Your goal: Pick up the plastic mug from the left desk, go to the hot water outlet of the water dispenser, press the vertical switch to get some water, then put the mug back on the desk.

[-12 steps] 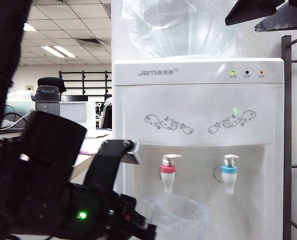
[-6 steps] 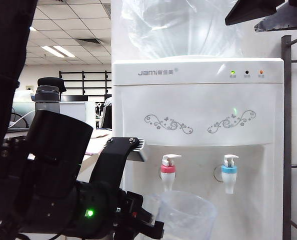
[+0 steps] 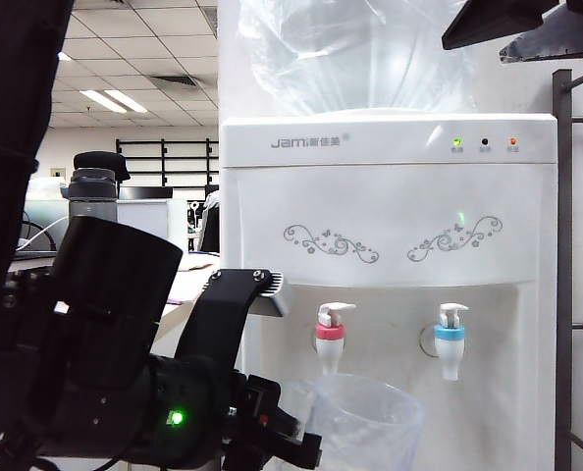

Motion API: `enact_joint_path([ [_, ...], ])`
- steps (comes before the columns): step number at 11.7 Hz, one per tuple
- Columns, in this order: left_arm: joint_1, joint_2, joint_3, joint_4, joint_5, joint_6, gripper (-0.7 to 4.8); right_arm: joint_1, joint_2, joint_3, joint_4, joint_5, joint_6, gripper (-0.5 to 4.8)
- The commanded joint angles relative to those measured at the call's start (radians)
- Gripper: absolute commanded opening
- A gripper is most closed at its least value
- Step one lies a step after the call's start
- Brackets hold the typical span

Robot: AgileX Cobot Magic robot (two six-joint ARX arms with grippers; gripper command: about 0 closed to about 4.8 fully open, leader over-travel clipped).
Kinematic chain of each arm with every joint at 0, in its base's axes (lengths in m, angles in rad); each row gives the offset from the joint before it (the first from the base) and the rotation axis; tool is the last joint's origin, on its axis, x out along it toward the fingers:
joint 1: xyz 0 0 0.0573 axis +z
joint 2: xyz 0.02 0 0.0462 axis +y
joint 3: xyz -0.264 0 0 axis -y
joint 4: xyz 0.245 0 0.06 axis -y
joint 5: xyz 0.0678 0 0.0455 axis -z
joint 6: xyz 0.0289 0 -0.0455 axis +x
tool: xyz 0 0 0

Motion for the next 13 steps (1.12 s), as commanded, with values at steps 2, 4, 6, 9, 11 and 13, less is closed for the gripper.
enact_joint_path([
  [2,-0.002,-0.009,0.003,0.043,0.003,-0.042,-0.05,0.001,-0.002,0.004,0.013,0.001,-0.003,3.73],
  [4,-0.002,-0.009,0.002,0.043,-0.023,-0.087,-0.05,0.001,-0.002,0.004,0.013,0.001,-0.003,3.73],
  [6,-0.005,-0.01,0.002,0.043,-0.043,-0.151,-0.05,0.001,-0.002,0.004,0.013,0.0,-0.003,3.73],
  [9,-0.015,-0.01,0.002,0.044,-0.089,-0.167,-0.05,0.001,-0.002,0.004,0.013,0.0,-0.003,3.73],
  [11,-0.024,-0.009,0.002,0.044,-0.149,-0.192,-0.05,0.001,-0.002,0.004,0.013,0.0,-0.003,3.73],
  [13,-0.024,-0.008,0.001,0.043,-0.162,-0.208,-0.05,0.001,-0.002,0.004,0.013,0.001,-0.003,3.73],
])
